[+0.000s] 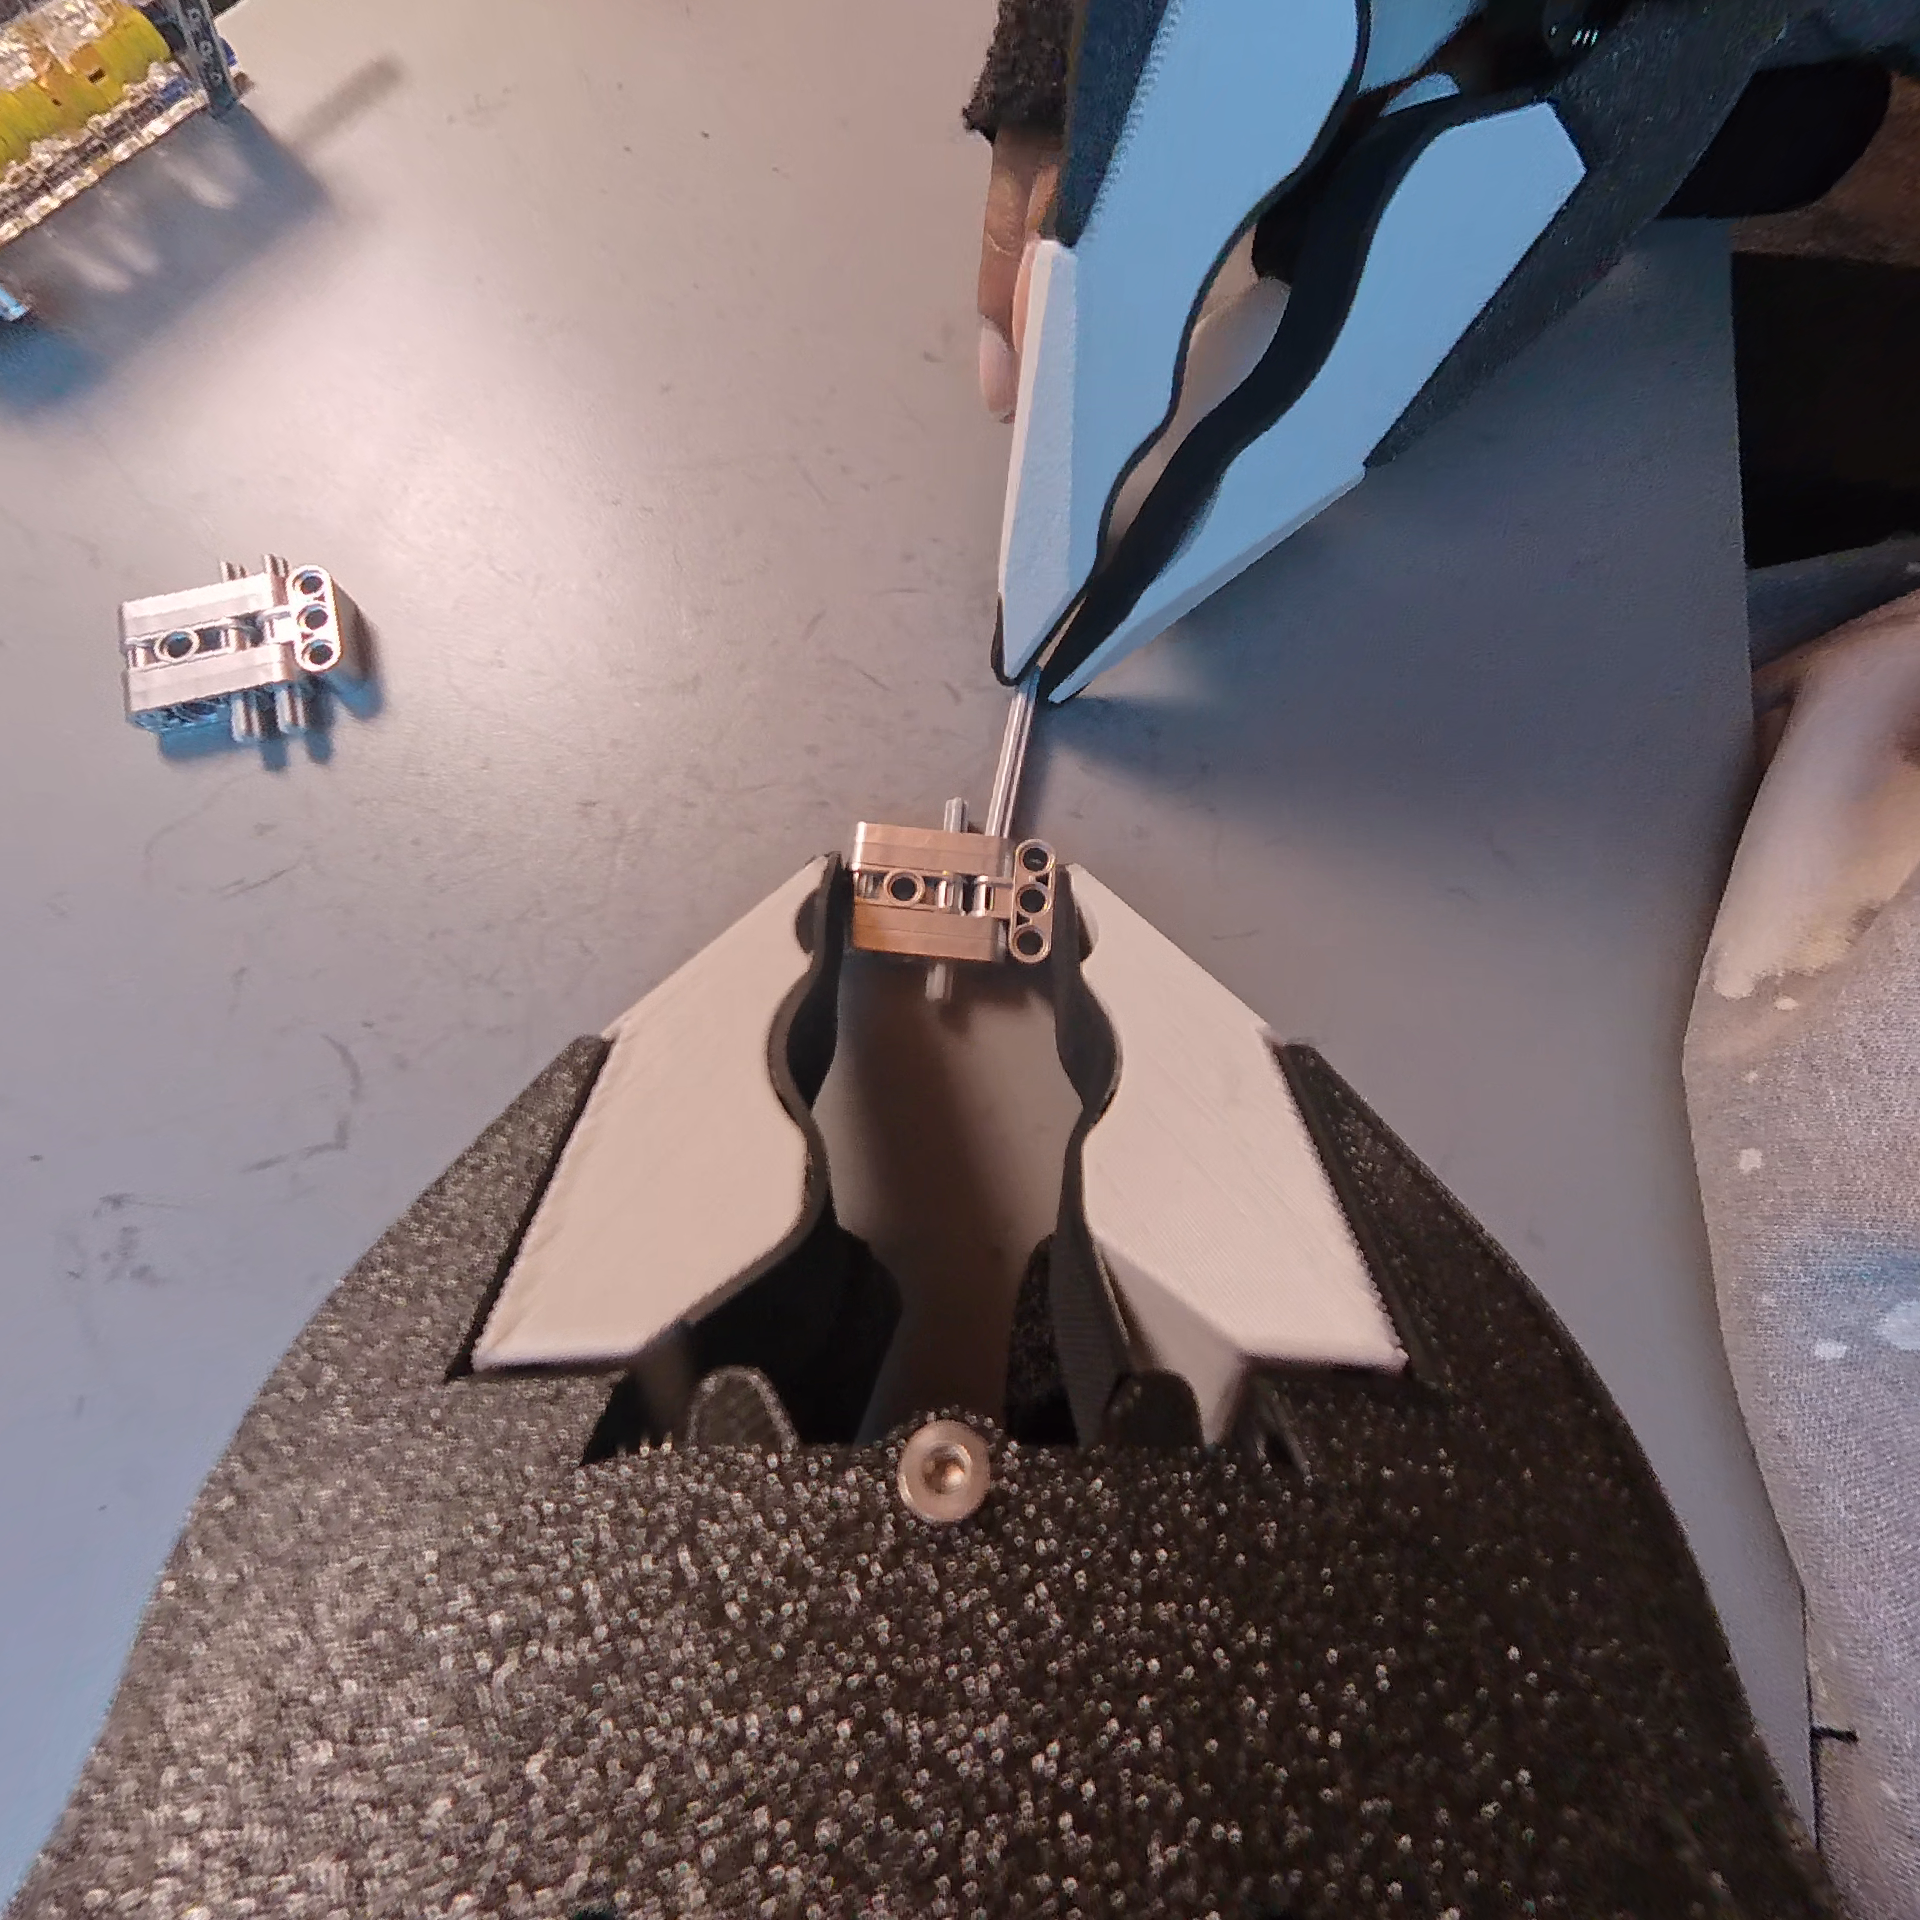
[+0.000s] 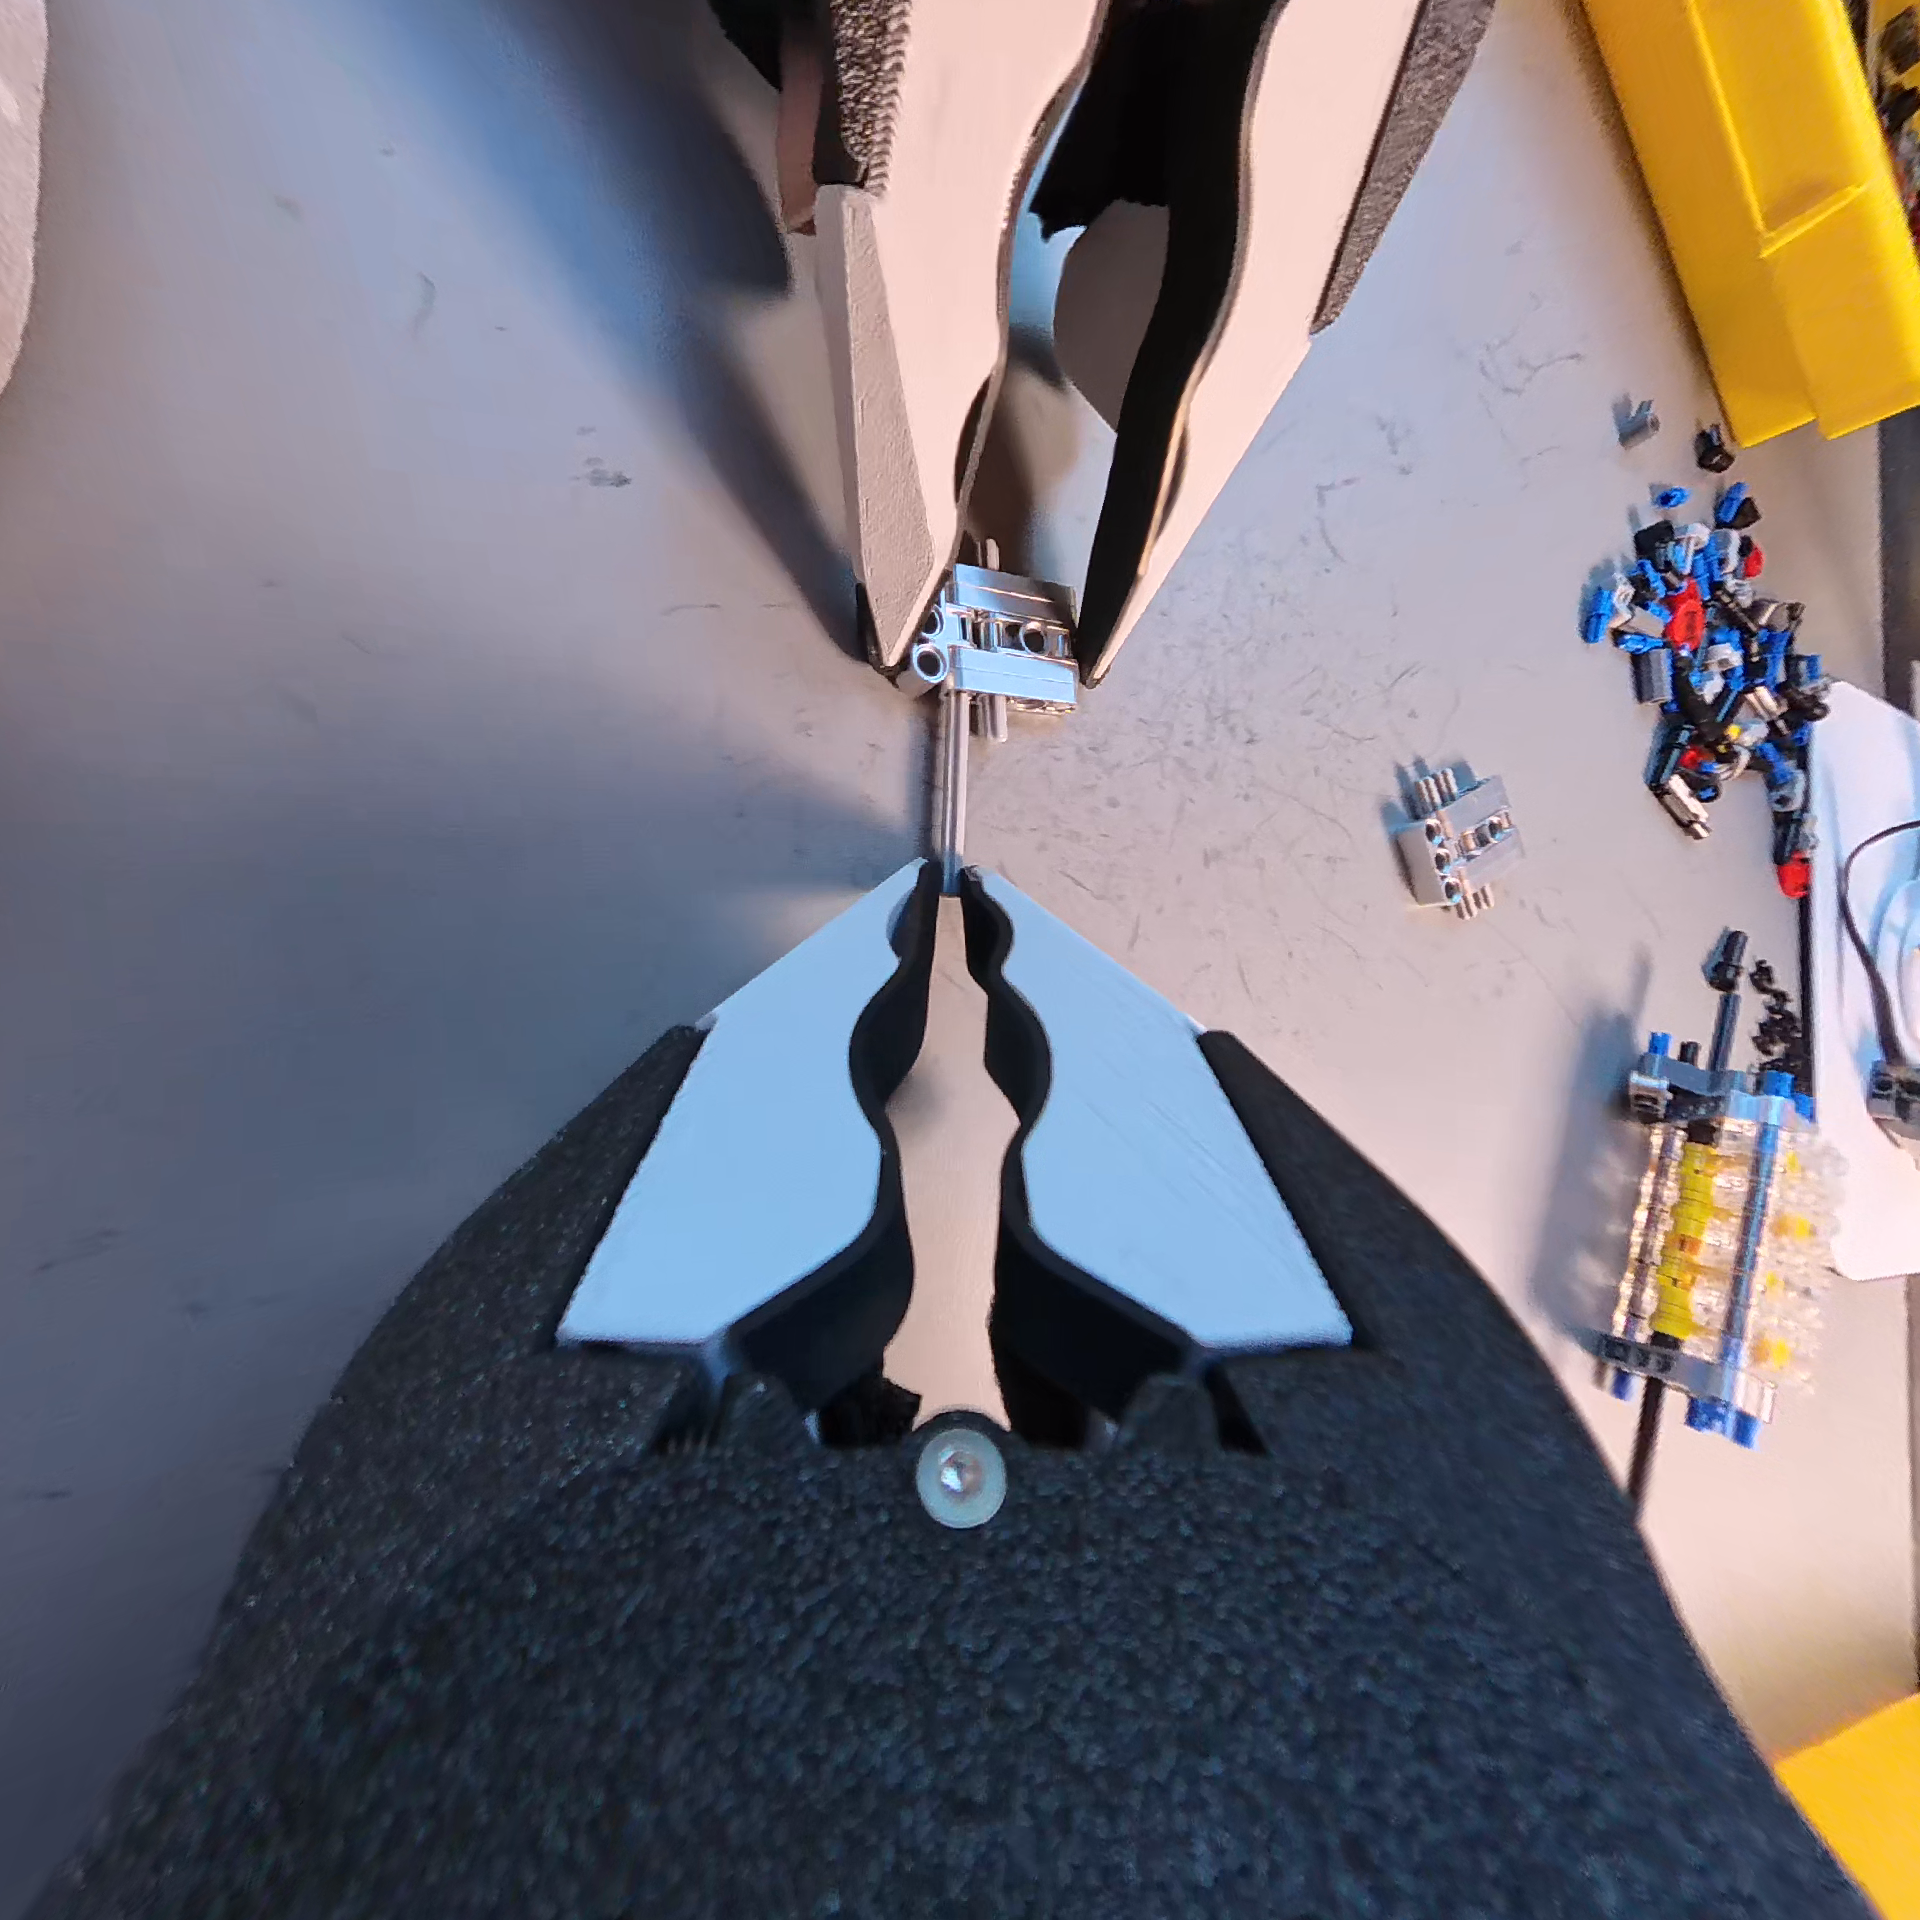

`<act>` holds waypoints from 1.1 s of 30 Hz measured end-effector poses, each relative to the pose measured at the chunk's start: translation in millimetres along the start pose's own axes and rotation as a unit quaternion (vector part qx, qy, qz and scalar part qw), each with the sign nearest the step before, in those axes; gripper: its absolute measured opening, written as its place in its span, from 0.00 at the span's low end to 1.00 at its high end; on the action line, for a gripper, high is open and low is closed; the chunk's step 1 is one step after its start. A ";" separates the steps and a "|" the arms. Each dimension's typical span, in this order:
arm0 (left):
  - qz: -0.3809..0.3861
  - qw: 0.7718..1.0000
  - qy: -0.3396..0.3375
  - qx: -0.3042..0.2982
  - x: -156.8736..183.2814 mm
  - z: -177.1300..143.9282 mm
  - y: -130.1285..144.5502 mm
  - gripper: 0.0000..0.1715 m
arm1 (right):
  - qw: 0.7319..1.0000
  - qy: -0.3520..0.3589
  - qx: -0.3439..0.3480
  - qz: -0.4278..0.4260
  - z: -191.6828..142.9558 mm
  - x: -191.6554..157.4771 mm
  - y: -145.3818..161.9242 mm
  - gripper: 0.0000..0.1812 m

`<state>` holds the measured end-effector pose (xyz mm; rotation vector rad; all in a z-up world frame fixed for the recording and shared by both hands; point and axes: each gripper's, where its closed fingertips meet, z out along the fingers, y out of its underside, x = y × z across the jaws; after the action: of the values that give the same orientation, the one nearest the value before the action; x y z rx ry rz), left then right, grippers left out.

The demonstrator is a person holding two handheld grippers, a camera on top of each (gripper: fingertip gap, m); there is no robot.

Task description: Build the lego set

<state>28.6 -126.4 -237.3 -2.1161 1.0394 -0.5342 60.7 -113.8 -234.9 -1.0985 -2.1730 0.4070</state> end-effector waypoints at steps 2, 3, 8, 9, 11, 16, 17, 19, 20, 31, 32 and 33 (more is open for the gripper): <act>0.000 1.000 -0.001 0.000 0.1 0.0 0.0 0.22 | 1.000 0.009 -0.001 -0.016 -0.1 0.2 -0.2 0.01; 0.001 1.000 -0.001 0.001 0.0 0.0 0.1 0.22 | 1.000 0.014 -0.002 -0.026 -0.1 0.4 -0.3 0.01; 0.001 1.000 -0.003 0.003 -0.1 0.0 0.0 0.22 | 0.998 0.029 0.007 -0.054 -0.7 -1.2 -2.3 0.01; 0.001 1.000 -0.003 0.003 -0.1 0.0 0.0 0.22 | 0.998 0.031 0.008 -0.053 -0.5 -1.2 -2.2 0.01; 0.000 1.000 -0.004 0.003 -0.1 0.0 0.0 0.22 | 0.998 0.033 0.010 -0.053 -0.5 -0.8 -2.3 0.01; 0.003 1.000 -0.004 0.003 0.0 0.1 0.1 0.22 | 0.998 0.027 0.024 -0.057 0.2 0.0 -2.6 0.01; 0.003 1.000 -0.004 0.003 0.1 0.2 0.0 0.22 | 0.998 0.024 0.026 -0.057 0.8 0.0 -3.3 0.01; 0.003 1.000 -0.004 0.003 0.7 0.7 -0.4 0.22 | 0.998 0.015 0.033 -0.057 2.2 -1.5 -6.1 0.01; 0.004 1.000 -0.005 0.003 1.1 1.0 -0.6 0.22 | 0.998 0.011 0.036 -0.055 2.9 -1.8 -7.1 0.01; 0.006 1.000 -0.006 0.005 1.6 1.7 -1.1 0.22 | 0.995 -0.064 0.072 0.013 5.9 -0.9 -7.6 0.01; 0.007 1.000 -0.007 0.005 1.5 1.8 -1.2 0.22 | 0.994 -0.071 0.076 0.017 6.1 -0.9 -8.0 0.01; 0.008 1.000 -0.007 0.005 1.5 1.9 -1.3 0.22 | 0.994 -0.076 0.078 0.020 6.5 -1.0 -8.3 0.01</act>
<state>31.4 -126.2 -237.5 -2.0980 1.0414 -0.5146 51.7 -119.4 -235.6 -1.0557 -2.2102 0.6881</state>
